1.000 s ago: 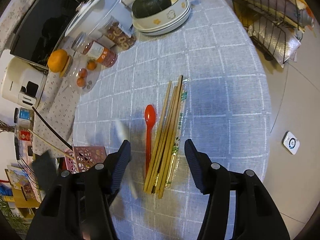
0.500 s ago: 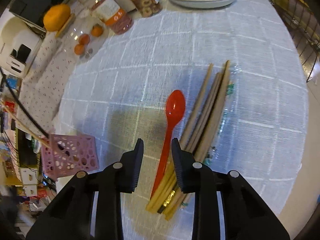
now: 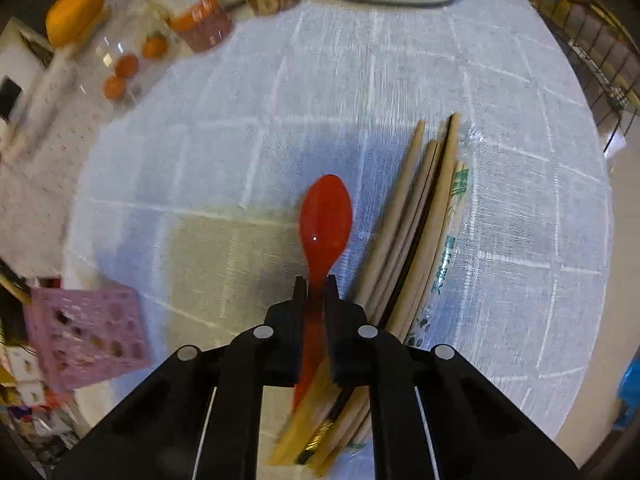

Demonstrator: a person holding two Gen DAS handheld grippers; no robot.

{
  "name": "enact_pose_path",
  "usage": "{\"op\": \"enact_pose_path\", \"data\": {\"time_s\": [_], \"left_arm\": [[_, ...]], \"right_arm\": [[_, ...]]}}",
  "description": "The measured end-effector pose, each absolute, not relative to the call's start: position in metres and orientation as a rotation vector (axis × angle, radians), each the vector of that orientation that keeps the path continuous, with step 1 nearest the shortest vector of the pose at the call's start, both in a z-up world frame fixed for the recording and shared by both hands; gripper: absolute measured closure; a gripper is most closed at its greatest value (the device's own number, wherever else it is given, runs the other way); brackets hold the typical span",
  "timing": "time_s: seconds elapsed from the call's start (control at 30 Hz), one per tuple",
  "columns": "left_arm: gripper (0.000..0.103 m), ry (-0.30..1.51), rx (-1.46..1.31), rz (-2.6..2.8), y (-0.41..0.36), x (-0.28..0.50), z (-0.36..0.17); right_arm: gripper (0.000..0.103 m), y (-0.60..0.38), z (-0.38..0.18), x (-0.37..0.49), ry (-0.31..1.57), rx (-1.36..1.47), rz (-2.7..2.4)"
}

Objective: Organize utensils
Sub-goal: 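Place the white spoon in the pink holder with the left gripper while the right places the red spoon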

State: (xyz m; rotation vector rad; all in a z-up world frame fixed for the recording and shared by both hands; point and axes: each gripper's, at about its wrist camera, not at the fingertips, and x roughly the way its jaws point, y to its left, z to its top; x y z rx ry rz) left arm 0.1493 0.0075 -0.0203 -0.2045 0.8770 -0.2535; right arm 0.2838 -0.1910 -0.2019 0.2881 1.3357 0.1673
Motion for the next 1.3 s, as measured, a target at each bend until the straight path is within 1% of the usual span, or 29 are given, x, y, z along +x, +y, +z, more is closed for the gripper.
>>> {"op": "enact_pose_path", "data": {"time_s": [0.17,0.37,0.6,0.8,1.03,1.17,1.3], "left_arm": [[0.095,0.839,-0.211,-0.244,0.015,0.148,-0.014],[0.095,0.803,-0.208,-0.227,0.022,0.15,-0.013],[0.095,0.768,-0.216,-0.198,0.034,0.152,-0.012],[0.095,0.684,-0.199,-0.175,0.039,0.154,-0.009],[0.095,0.561,-0.177,-0.2,0.043,0.171,-0.036],[0.095,0.511,-0.194,-0.192,0.05,0.177,-0.057],[0.095,0.496,-0.172,-0.181,0.047,0.177,-0.069]], "right_arm": [[0.095,-0.199,-0.156,0.274,1.211,0.347,0.254],[0.095,-0.2,-0.122,0.26,1.087,0.38,0.344],[0.095,-0.191,-0.093,0.255,0.999,0.417,0.413],[0.095,-0.189,-0.059,0.237,0.818,0.454,0.48],[0.095,-0.17,-0.038,0.214,0.637,0.441,0.551],[0.095,-0.162,-0.033,0.206,0.59,0.411,0.563],[0.095,-0.158,-0.037,0.206,0.585,0.422,0.582]]}}
